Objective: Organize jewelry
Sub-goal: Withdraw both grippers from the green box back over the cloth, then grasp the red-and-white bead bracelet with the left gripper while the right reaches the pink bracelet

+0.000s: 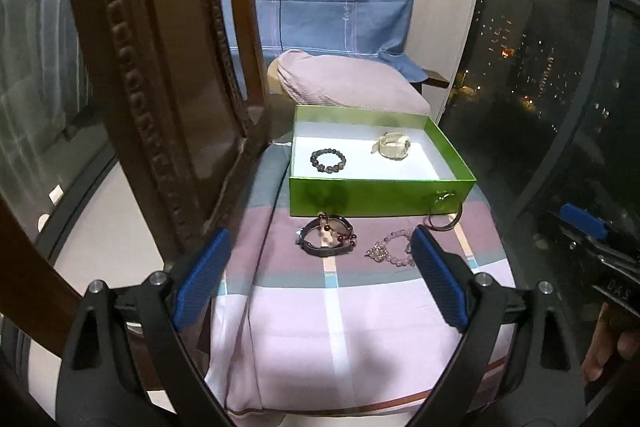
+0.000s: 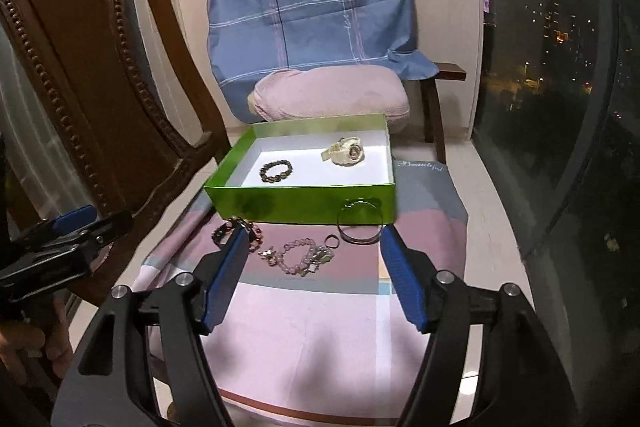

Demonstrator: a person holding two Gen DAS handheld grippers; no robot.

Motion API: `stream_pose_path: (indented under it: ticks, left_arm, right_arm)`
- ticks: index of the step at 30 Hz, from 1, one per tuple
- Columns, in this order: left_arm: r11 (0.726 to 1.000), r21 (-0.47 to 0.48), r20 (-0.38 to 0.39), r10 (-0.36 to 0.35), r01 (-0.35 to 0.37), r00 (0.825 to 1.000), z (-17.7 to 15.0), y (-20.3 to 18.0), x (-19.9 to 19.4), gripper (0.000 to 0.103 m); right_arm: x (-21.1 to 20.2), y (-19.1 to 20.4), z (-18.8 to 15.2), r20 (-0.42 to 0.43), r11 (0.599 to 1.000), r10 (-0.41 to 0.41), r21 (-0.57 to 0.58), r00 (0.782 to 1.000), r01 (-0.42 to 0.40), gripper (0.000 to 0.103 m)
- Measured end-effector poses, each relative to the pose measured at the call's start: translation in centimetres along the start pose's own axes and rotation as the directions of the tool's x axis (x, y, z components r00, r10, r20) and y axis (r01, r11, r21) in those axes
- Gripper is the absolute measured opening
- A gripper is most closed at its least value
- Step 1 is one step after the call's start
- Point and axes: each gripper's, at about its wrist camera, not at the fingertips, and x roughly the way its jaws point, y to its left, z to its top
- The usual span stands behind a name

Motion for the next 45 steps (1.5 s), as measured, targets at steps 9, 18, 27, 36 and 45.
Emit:
stream_pose_path:
  ticks: [9, 18, 27, 36, 45]
  left_arm:
    - [0.999, 0.024, -0.022, -0.027, 0.027, 0.999, -0.3, -1.2, 0.8, 0.09]
    - [0.999, 0.019, -0.045, -0.027, 0.028, 0.999, -0.4, -1.2, 1.5, 0.09]
    - [0.999, 0.033, -0.061, -0.022, 0.024, 0.998, -0.6, -1.5, 2.3, 0.09]
    - [0.999, 0.043, -0.098, -0.012, 0.016, 0.995, -1.2, -1.6, 4.1, 0.09]
    - [1.0, -0.013, -0.161, -0.015, 0.013, 0.987, -2.2, -0.2, 8.6, 0.089]
  right_arm:
    - [0.4, 0.0, -0.2, -0.012, 1.0, -0.003, -0.003, 1.0, 0.003, 0.067]
    - [0.8, 0.0, -0.2, -0.024, 1.0, -0.003, 0.003, 1.0, 0.004, 0.067]
    - [1.3, -0.3, -0.5, -0.033, 1.0, -0.01, 0.007, 0.999, 0.01, 0.067]
    - [2.6, -0.9, -0.9, -0.056, 1.0, -0.006, 0.019, 0.998, 0.008, 0.067]
    - [6.7, -2.9, -2.2, -0.081, 0.997, -0.012, 0.075, 0.997, 0.018, 0.067]
